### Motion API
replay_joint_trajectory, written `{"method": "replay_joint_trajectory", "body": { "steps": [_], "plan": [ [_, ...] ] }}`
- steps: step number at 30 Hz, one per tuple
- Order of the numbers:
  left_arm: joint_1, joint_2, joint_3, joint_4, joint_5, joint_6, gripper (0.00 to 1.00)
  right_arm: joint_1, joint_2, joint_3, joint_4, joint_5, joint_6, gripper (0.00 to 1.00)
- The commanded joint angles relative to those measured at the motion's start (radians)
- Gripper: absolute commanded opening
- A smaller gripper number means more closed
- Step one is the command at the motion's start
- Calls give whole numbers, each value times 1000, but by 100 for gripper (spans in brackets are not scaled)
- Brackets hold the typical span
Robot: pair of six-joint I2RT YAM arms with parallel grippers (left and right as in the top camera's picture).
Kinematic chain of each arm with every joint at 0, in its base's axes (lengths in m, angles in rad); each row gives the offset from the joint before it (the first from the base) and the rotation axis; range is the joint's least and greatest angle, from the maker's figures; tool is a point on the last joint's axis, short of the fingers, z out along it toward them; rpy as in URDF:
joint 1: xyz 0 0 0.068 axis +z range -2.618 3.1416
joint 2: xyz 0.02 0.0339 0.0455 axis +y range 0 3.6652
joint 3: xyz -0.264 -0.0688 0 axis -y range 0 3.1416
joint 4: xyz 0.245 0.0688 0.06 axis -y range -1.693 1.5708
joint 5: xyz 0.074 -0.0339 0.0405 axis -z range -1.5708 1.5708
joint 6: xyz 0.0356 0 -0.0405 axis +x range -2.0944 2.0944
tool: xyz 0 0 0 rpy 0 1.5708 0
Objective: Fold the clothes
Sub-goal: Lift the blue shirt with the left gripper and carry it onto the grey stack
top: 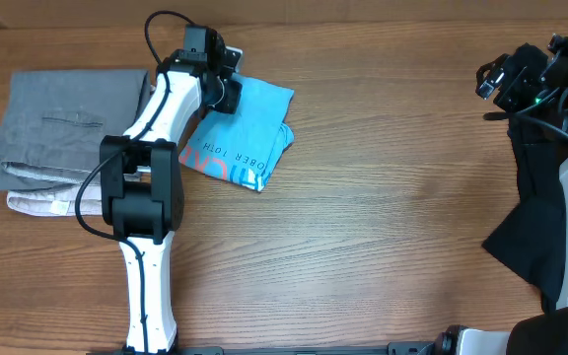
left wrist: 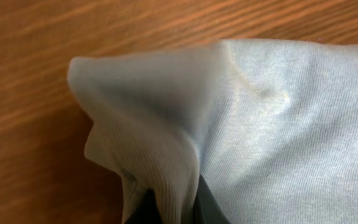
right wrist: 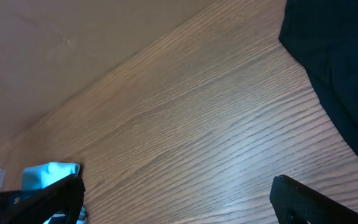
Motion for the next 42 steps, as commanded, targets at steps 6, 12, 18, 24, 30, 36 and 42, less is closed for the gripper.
{"method": "replay_joint_trajectory", "body": {
  "steps": [6,12,18,24,30,36,42],
  "plan": [
    [10,-191,34,-113,-214,-21,4,0,-4,-3,2,1,0,100],
    [10,-291,34,-168,-277,4,4,0,-4,-3,2,1,0,100],
    [11,-366,34,-184,-490,6,4,0,-4,-3,2,1,0,100],
    [11,-439,34,-230,-553,15,4,0,-4,-3,2,1,0,100],
    [11,-525,34,-255,-697,12,4,0,-4,-3,2,1,0,100],
    [51,-543,32,-272,-735,92,4,0,-4,-3,2,1,0,100],
    [142,-516,29,-275,-620,137,4,0,-4,-3,2,1,0,100]
  ]
}}
